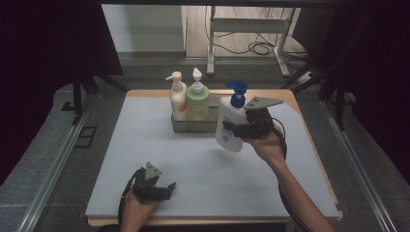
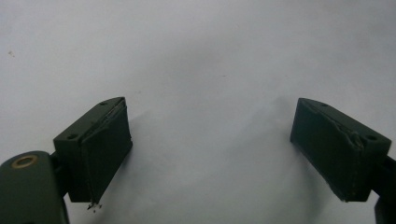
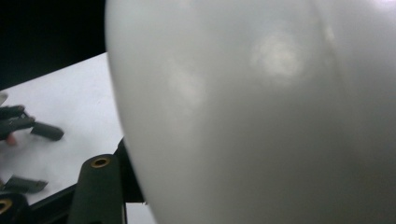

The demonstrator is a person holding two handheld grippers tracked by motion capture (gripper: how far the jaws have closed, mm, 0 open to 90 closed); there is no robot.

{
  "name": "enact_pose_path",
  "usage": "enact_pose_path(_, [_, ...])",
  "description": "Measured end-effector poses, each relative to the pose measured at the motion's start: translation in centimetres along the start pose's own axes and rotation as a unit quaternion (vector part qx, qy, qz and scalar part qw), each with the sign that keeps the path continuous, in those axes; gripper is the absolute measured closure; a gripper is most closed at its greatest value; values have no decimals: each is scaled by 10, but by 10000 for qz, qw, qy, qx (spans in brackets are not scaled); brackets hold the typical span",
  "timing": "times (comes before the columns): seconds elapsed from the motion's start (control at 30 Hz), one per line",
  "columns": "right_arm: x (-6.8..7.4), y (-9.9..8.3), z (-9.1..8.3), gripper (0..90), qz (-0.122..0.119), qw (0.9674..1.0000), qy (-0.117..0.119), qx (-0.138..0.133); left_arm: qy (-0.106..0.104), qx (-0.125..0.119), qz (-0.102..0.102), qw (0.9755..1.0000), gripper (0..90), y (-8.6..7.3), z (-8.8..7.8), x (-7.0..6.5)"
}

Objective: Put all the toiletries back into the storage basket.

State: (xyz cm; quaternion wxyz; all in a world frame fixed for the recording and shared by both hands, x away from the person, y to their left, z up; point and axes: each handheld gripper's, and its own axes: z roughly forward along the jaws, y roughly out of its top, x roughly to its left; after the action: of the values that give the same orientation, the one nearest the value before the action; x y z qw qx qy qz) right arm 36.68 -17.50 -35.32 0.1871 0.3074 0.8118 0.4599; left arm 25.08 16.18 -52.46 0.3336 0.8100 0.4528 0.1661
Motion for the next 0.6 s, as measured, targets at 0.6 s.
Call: enact_pose_path(0.6, [-22,32,16,372,122,9985,-521,-110,-2,-5,-7,10000,117,0,0,0])
